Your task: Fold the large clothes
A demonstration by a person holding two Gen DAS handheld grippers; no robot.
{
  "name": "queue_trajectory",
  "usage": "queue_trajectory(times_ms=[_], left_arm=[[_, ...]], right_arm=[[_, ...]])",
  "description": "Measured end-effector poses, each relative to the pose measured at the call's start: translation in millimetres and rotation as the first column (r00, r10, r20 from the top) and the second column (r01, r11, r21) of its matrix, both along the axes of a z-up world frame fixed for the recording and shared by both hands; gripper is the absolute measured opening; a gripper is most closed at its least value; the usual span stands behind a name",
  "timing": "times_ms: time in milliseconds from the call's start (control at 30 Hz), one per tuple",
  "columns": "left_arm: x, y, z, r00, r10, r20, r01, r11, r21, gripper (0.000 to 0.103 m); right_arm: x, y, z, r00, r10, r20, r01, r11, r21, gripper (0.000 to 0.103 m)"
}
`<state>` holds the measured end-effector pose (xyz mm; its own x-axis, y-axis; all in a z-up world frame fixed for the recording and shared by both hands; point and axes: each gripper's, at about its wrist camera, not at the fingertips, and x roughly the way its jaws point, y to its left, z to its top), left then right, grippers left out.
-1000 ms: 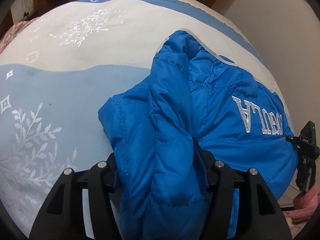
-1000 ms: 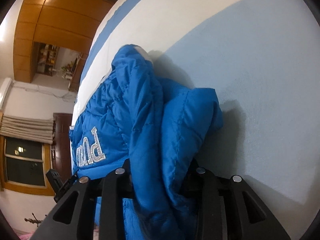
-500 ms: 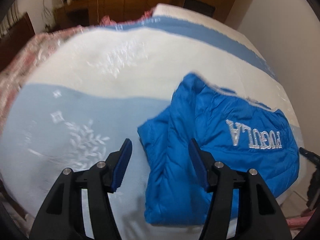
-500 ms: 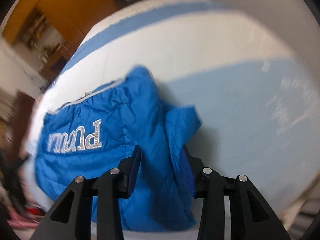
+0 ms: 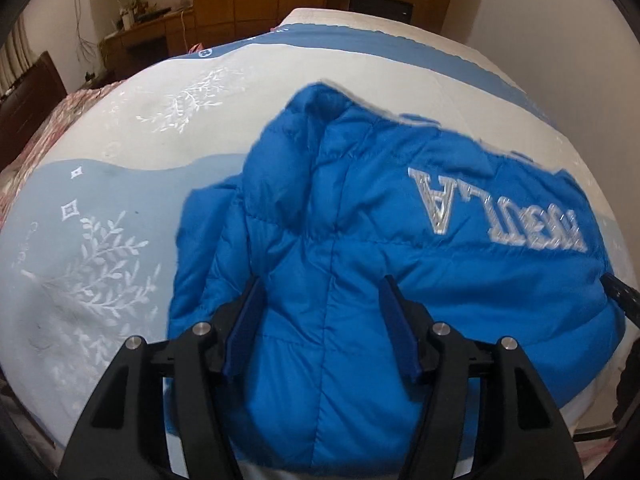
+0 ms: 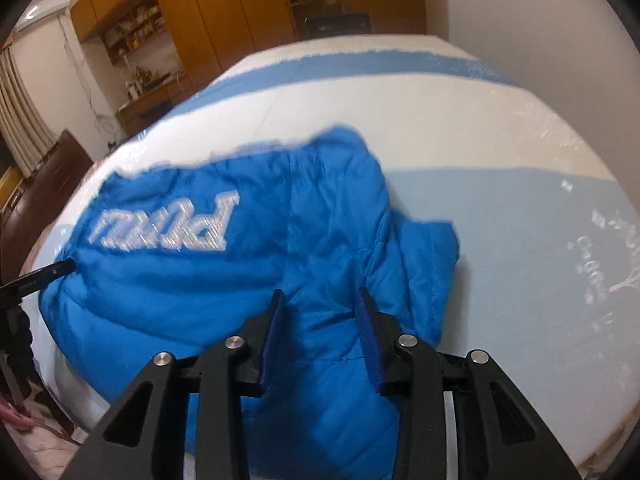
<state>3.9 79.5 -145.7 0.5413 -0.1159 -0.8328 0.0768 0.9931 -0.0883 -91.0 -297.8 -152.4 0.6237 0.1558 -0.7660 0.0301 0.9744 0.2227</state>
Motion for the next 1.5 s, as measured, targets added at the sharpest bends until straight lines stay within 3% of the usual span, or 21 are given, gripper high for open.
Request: queue_trajectory(times_ms=[67, 133, 300, 400, 633, 1000, 1133, 1333, 1500], left_arm=[[2.1, 5.3, -4.0, 1.0, 0.005, -0.014, -0.005, 0.999, -0.035, 0.061], [4.3, 9.1, -4.7, 1.0, 0.014, -0.027, -0.015, 0.998, -0.054, 0.06], [1.5, 6.1, 14.9, 0.996, 0.078, -0.05, -0.079, 0.997, -0.001, 0.056], [-11.6, 5.8, 38.1, 0.994, 0.11, -0.018, -0.11, 0.993, 0.031, 0.059], [-36.7, 10.0, 68.9, 0.984, 0.178, 0.009, -0.178, 0.98, 0.091, 0.063], [-54.8, 23.9, 77.9, 0.968, 0.25, 0.033, -0.252, 0.962, 0.108, 0.071], [-57.3, 28.1, 74.5, 0.966, 0.256, 0.024, -0.257, 0.962, 0.095, 0.079], [-58.1, 42.4, 51.9, 0.955, 0.291, -0.056, -0.29, 0.957, 0.026, 0.082], [-61.2, 62.4, 27.0, 0.936, 0.322, -0.144, -0.338, 0.936, -0.098, 0.085]], right_arm=[[1.7, -6.2, -9.0, 1.0, -0.007, 0.002, 0.006, 0.998, 0.059, 0.034], [2.7, -6.1, -10.3, 1.0, -0.003, 0.009, 0.002, 0.998, 0.058, 0.034], [0.5, -13.1, 10.3, 1.0, -0.006, -0.005, 0.007, 0.996, 0.094, 0.034], [-7.4, -19.3, 33.6, 1.0, -0.001, 0.024, -0.002, 0.993, 0.118, 0.035], [-9.2, -18.8, 50.6, 0.999, 0.044, 0.003, -0.045, 0.995, 0.087, 0.035], [3.8, -20.4, 24.9, 0.993, 0.066, -0.093, -0.059, 0.995, 0.082, 0.035], [5.7, -18.3, 18.4, 0.991, 0.076, -0.112, -0.067, 0.994, 0.084, 0.035], [6.1, -17.0, 12.8, 0.99, 0.08, -0.114, -0.07, 0.994, 0.088, 0.035], [6.1, -16.4, 9.8, 0.99, 0.081, -0.116, -0.07, 0.993, 0.096, 0.036]])
